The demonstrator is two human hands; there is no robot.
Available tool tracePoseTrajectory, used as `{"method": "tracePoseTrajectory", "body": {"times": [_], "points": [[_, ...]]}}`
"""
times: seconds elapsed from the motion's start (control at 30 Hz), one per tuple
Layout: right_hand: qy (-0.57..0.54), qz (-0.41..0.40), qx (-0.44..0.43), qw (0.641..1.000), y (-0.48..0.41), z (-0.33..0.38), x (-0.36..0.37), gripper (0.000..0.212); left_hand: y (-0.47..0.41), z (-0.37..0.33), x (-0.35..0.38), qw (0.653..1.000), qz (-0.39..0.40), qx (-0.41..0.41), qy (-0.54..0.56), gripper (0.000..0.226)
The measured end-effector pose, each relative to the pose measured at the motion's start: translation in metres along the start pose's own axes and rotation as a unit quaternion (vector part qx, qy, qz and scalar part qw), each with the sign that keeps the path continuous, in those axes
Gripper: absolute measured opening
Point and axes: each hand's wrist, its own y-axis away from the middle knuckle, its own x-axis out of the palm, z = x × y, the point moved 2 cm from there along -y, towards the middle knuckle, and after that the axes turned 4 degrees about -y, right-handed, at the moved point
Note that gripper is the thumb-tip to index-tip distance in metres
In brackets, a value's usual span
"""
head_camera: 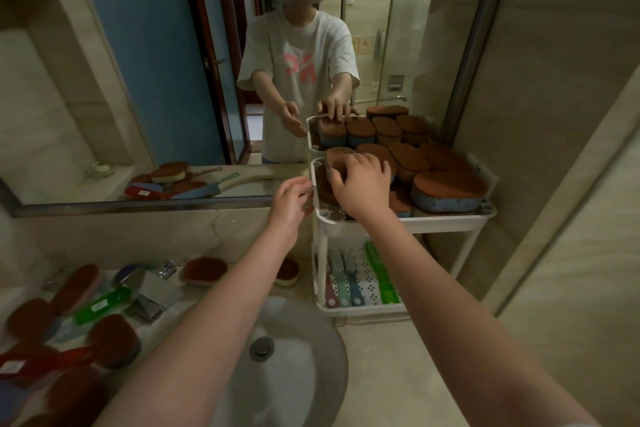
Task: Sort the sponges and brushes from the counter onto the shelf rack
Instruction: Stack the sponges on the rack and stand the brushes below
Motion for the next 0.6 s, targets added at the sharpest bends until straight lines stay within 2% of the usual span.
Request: {"method": "tracePoseTrajectory", "body": {"times": [0.17,0.3,0.4,0.5,0.6], "points": [[-0.032,-0.014,-0.049,0.998,0.013,0.002,-0.007,0.047,0.009,-0.005,-0.007,0.998,-0.016,0.012,-0.055,0.032],[0.007,0.072,-0.028,0.997,0.003,-0.009,-0.011,0.061,0.011,-0.005,-0.011,0.987,-0.019,0.029,-0.155,0.032],[0.015,0.089,-0.022,0.996,-0.004,-0.019,-0.011,0.054,0.004,-0.01,0.001,0.959,0.011,0.046,-0.279,0.036],[0.035,0.072,-0.042,0.996,-0.006,-0.024,-0.012,0.046,-0.007,-0.013,0.016,0.913,0.048,0.041,-0.404,0.04],[0.027,0.048,-0.048,0.997,-0.008,-0.025,-0.013,0.045,-0.019,-0.01,0.022,0.882,0.054,0.025,-0.467,0.044]]}}
